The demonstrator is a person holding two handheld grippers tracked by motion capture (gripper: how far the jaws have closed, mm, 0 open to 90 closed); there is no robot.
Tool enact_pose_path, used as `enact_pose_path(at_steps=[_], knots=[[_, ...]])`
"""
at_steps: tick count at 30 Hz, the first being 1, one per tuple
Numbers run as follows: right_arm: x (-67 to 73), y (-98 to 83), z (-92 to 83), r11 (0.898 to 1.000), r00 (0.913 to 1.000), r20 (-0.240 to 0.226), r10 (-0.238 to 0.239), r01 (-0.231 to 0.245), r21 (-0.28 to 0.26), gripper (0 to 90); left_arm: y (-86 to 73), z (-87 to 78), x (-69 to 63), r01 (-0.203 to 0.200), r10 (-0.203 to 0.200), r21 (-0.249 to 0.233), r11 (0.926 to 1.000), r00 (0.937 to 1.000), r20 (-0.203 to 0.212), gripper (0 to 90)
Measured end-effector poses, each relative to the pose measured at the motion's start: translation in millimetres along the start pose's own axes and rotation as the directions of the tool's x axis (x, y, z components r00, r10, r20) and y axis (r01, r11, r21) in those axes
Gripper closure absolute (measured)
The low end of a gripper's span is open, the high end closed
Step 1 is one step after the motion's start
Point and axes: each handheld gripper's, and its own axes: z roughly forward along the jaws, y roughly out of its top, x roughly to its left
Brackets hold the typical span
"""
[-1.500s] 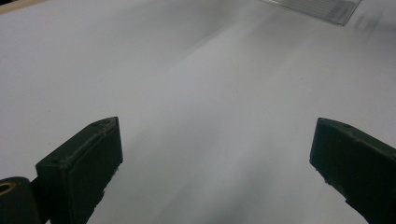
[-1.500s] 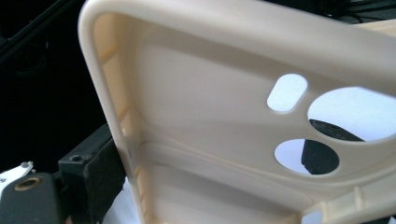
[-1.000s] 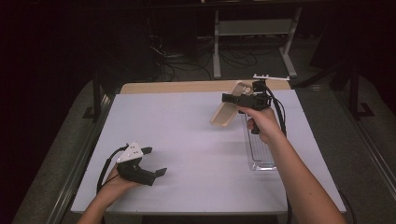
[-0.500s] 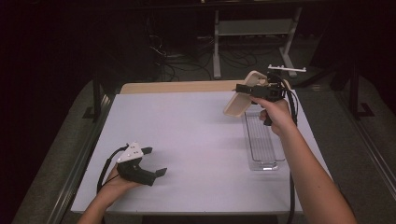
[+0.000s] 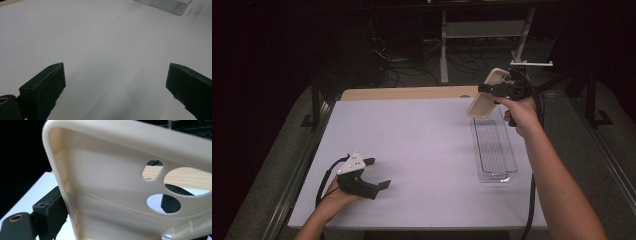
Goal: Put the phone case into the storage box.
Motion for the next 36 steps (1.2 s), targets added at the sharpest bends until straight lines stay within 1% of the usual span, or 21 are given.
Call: enact_pose_path(at_steps=[4,6,7,9,10,12,13,14,15,16,19,22,30,31,32,36], knots=[[-5.3,1.9,-0.3,1.000,0.9987,0.047,-0.019,0.018,0.013,9.4,-0.4,0.1,-0.4,0.011,-0.011,-0.005,0.9999,0.9999,-0.001,2.2],[-7.4,2.5,-0.1,1.000,0.9974,0.069,-0.021,0.019,0.022,9.5,-0.5,0.2,-0.1,0.008,-0.008,-0.001,1.0000,1.0000,-0.001,2.2],[-8.3,2.7,0.5,0.999,0.9964,0.080,-0.027,0.025,0.027,9.5,-0.4,0.2,0.6,-0.003,0.003,0.002,1.0000,1.0000,0.001,2.2],[-10.0,2.9,1.7,0.999,0.9942,0.099,-0.043,0.040,0.033,9.6,-0.4,0.1,0.0,0.003,-0.003,0.003,1.0000,1.0000,0.002,2.2],[-10.4,3.0,2.4,0.999,0.9932,0.108,-0.042,0.039,0.037,9.6,-0.4,0.1,0.1,0.003,-0.003,0.003,1.0000,1.0000,0.002,2.2],[-11.6,3.1,3.9,0.997,0.9900,0.128,-0.060,0.054,0.049,9.6,-0.8,0.3,-0.8,0.019,-0.019,0.001,0.9998,0.9998,0.002,2.2],[-11.9,3.1,4.8,0.997,0.9879,0.139,-0.068,0.061,0.055,9.6,-0.8,0.3,-0.9,0.020,-0.020,0.002,0.9998,0.9998,0.002,2.2],[-11.7,3.2,5.9,0.996,0.9860,0.153,-0.066,0.057,0.062,9.6,-0.8,0.3,-0.9,0.020,-0.020,0.002,0.9998,0.9998,0.002,2.2],[-12.2,3.2,7.2,0.995,0.9839,0.161,-0.077,0.067,0.070,9.6,-0.9,0.3,-0.7,0.017,-0.017,0.005,0.9998,0.9999,0.002,2.2],[-12.1,3.0,8.6,0.995,0.9826,0.168,-0.080,0.068,0.077,9.6,-0.8,-0.6,0.2,0.004,-0.004,0.021,0.9998,1.0000,0.001,2.2],[-12.2,2.7,13.5,0.993,0.9774,0.190,-0.092,0.074,0.097,9.6,-0.9,-0.2,-0.2,0.007,-0.007,0.020,0.9998,1.0000,0.002,2.2],[-12.4,2.1,19.8,0.989,0.9704,0.213,-0.114,0.091,0.118,9.6,-1.0,-0.2,-0.4,0.008,-0.008,0.019,0.9998,1.0000,0.004,2.2],[-13.0,-3.0,39.7,0.979,0.9564,0.250,-0.150,0.109,0.172,9.6,-1.0,-0.8,-0.1,0.008,-0.008,0.019,0.9998,0.9999,0.007,2.2],[-12.5,-3.5,41.5,0.978,0.9559,0.251,-0.152,0.109,0.178,9.6,-1.2,-0.8,0.0,0.009,-0.009,0.018,0.9998,0.9999,0.007,2.2],[-12.0,-3.9,43.0,0.977,0.9543,0.255,-0.156,0.111,0.183,9.6,-1.2,-1.2,0.9,-0.002,0.002,0.027,0.9996,1.0000,0.006,2.2],[-9.6,-5.6,47.8,0.975,0.9526,0.259,-0.160,0.111,0.194,9.6,-1.6,-0.9,0.7,-0.001,0.001,0.029,0.9996,1.0000,0.007,2.2]])
